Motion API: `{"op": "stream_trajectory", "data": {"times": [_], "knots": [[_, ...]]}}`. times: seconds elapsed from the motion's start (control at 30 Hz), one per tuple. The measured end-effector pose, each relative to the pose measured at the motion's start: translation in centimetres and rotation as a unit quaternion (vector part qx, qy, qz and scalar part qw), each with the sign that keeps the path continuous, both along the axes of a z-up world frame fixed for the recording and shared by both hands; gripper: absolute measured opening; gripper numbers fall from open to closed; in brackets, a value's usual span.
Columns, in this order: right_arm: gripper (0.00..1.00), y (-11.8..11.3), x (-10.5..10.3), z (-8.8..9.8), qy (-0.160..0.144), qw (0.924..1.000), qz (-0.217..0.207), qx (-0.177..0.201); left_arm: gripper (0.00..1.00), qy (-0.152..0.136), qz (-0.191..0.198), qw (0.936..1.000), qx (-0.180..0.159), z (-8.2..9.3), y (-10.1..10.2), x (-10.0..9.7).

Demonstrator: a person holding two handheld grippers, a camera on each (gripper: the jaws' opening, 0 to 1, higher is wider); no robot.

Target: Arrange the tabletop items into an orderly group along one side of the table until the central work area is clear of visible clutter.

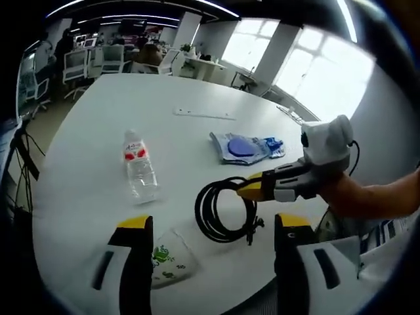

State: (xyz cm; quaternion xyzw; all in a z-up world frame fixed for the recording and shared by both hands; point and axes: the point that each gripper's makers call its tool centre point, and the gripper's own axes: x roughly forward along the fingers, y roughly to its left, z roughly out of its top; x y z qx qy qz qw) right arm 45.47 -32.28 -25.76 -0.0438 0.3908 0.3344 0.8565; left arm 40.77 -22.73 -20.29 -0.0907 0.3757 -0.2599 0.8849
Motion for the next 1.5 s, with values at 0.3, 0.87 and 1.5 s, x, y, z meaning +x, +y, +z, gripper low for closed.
{"op": "stream_trajectory", "data": {"times": [0.3, 0.87, 1.5], "knots": [[0.02, -2.8, 0.5, 1.9, -0.012, 0.9995, -0.027, 0.012, 0.77, -0.004, -0.021, 0.9998, 0.002, 0.5, -2.0, 0.4], [0.02, -9.6, 0.6, 4.5, -0.029, 0.9955, -0.087, 0.024, 0.78, -0.009, -0.066, 0.9978, -0.005, 1.3, -6.9, 1.6], [0.03, -25.0, 2.7, 5.5, -0.049, 0.9750, -0.216, -0.016, 0.78, -0.005, -0.059, 0.9983, 0.003, 1.0, -5.9, 1.6]]}}
